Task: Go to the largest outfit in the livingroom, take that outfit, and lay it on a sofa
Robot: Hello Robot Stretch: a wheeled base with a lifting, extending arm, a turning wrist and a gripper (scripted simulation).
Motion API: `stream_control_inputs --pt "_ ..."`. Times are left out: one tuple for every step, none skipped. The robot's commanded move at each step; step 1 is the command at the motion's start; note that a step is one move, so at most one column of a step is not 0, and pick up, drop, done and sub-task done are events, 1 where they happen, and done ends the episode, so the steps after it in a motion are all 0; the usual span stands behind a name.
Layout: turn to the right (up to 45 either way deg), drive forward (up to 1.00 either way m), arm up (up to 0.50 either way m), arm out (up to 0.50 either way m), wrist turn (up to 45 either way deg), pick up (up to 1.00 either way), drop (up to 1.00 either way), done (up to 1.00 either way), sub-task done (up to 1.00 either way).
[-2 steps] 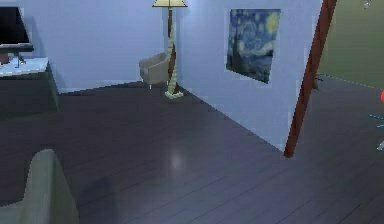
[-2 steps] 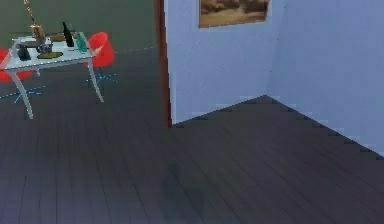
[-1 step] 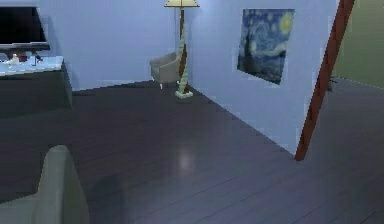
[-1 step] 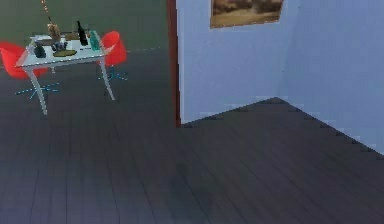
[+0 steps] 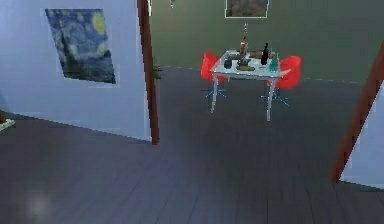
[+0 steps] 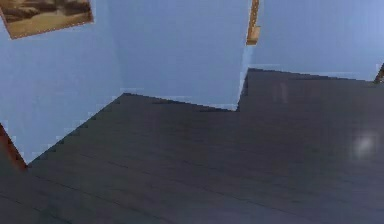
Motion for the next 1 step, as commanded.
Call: stream_control_inputs --pt "45.0 0.0 0.0 0.0 0.0 0.0 0.0 0.0 0.0"
